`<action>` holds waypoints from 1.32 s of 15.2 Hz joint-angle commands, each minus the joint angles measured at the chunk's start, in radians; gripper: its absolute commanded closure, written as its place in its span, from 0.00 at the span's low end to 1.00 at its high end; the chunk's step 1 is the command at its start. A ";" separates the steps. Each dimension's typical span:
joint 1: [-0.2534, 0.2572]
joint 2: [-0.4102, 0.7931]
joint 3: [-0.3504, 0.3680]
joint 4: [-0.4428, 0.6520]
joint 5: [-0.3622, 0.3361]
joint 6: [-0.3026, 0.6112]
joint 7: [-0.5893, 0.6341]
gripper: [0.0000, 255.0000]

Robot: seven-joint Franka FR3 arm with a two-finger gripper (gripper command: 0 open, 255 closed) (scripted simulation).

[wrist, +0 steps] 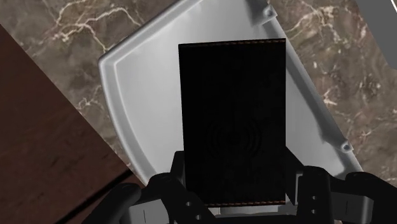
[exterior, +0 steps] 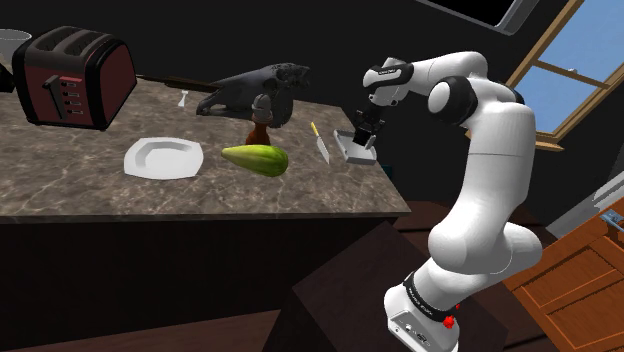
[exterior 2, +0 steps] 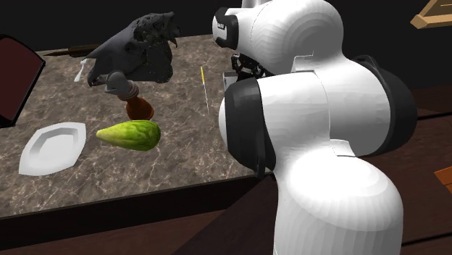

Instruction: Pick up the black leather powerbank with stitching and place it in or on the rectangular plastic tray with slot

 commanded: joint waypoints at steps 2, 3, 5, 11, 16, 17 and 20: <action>0.000 0.000 0.000 0.000 0.000 0.000 0.000 1.00; 0.000 0.000 0.000 0.000 0.000 0.000 0.000 1.00; 0.000 0.000 0.000 0.000 0.000 0.000 0.000 0.00; 0.000 -0.022 -0.002 0.032 -0.002 -0.054 0.002 0.00; -0.001 -0.038 -0.003 0.067 -0.004 -0.105 0.003 0.00; -0.001 -0.038 -0.003 0.067 -0.004 -0.105 0.003 0.00; -0.001 -0.038 -0.003 0.067 -0.004 -0.105 0.003 0.00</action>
